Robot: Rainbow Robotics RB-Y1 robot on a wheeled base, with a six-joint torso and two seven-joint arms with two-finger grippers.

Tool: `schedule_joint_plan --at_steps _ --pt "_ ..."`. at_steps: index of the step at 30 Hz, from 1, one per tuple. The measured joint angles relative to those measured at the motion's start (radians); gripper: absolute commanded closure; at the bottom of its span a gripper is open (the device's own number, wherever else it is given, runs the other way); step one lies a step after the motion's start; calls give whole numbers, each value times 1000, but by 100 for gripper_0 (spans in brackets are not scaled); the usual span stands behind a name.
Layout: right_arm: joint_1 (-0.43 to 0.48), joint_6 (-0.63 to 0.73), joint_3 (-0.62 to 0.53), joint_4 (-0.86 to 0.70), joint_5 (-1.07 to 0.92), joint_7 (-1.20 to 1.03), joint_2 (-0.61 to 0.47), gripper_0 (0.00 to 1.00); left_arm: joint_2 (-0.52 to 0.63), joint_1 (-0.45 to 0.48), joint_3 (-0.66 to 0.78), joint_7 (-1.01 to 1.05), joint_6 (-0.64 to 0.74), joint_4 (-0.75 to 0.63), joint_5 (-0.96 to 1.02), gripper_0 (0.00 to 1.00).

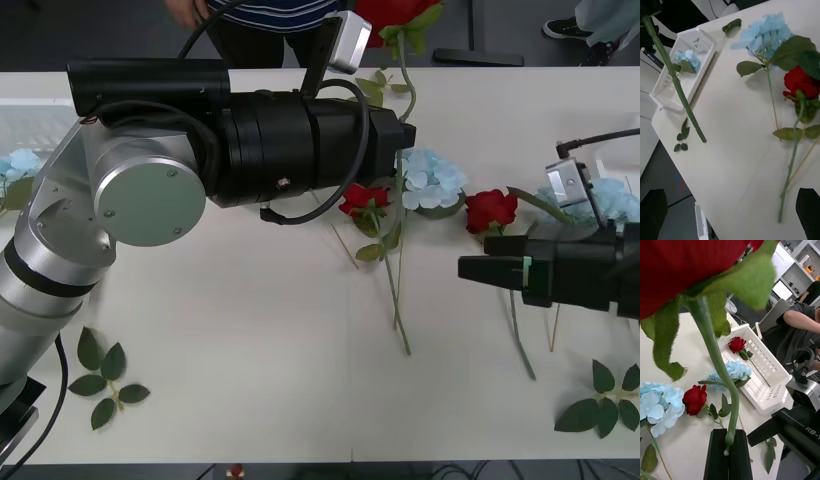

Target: Place the red flowers into the right box and the blue flowers into the left box. If a person shows an open palm, hand one flower to the person first, then continue sorting.

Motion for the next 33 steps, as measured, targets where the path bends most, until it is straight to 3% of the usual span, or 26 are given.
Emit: schedule_joint_plan --at_steps 8,14,20,29,32,33 --pt "-112 -169 95 32 0 0 96 0 0 0 0 0 0 0 0 100" --pt "-189 -384 270 76 1 -1 98 0 0 0 0 0 -1 0 1 100" --pt "-233 -464 380 105 2 -1 98 0 0 0 0 0 -1 0 1 100" --pt "-233 -475 376 105 2 -1 129 0 0 0 0 0 -1 0 1 100" --pt "-233 -477 369 105 2 -1 146 91 0 0 0 0 -1 0 2 100" --pt "-233 -477 370 105 2 -1 148 100 0 0 0 0 -1 0 2 100"
